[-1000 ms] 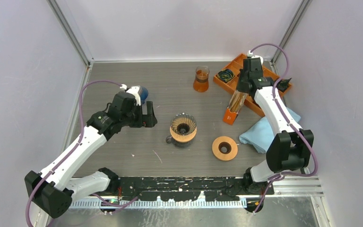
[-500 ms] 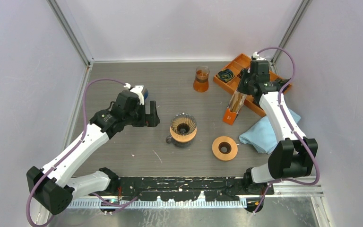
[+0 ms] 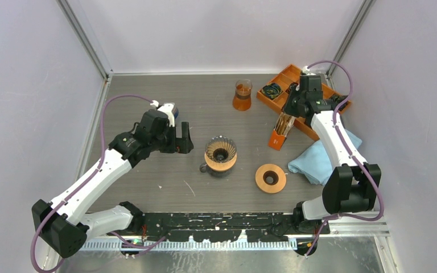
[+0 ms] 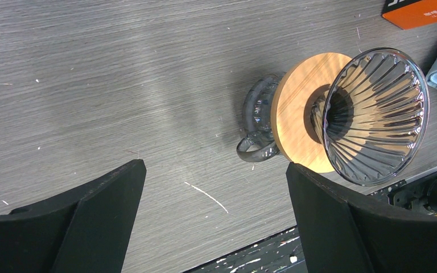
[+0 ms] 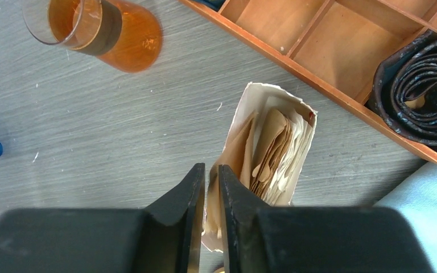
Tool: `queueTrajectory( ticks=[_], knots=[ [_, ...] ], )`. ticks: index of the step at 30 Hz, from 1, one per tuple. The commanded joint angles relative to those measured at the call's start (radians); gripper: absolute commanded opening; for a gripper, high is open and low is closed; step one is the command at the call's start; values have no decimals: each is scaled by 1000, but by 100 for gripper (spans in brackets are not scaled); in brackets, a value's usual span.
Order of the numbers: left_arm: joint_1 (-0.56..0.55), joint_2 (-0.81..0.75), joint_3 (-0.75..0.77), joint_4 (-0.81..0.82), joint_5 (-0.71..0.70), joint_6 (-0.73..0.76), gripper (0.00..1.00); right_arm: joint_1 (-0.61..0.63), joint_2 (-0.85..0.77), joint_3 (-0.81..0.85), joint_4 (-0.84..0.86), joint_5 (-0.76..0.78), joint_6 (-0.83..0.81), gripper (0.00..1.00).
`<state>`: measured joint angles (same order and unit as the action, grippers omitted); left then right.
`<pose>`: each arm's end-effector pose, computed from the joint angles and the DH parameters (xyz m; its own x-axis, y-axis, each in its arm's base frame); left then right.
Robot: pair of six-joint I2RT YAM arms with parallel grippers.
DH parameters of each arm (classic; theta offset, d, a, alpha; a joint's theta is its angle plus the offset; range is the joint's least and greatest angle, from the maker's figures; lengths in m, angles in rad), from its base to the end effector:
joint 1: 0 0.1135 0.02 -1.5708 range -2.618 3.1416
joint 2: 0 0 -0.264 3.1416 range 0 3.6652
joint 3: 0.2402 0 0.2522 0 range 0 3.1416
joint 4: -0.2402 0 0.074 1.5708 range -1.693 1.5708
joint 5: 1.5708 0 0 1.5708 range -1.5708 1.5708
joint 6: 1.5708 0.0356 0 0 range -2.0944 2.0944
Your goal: Place the coffee filter in the dripper
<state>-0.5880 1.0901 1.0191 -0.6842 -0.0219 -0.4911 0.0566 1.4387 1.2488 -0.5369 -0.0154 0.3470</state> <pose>0.1887 -0.1249 0.3149 -0.7582 -0.0612 -0.6492 0.2084 0.9206 -0.3301 0.3185 0.0186 0.3151 -0.6470 0.3039 -0.6993 0.1616 0.9509 0.2638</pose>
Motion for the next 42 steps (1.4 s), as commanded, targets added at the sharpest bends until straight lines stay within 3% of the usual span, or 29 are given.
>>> queueTrajectory(
  ticks=[1,12,22,42],
  knots=[
    [-4,-15,45,43,-4,-5,97,-1,6,10,-18,-22,6,24],
    [-7,-12,48,44,5,-1,98,-1,2,-14,-58,-13,-4,36],
    [-9,-14,45,38,6,3,98,-1,77,82,-52,141,-18,27],
    [-9,-20,36,25,-6,19,98,-1,189,131,20,271,57,27]
  ],
)
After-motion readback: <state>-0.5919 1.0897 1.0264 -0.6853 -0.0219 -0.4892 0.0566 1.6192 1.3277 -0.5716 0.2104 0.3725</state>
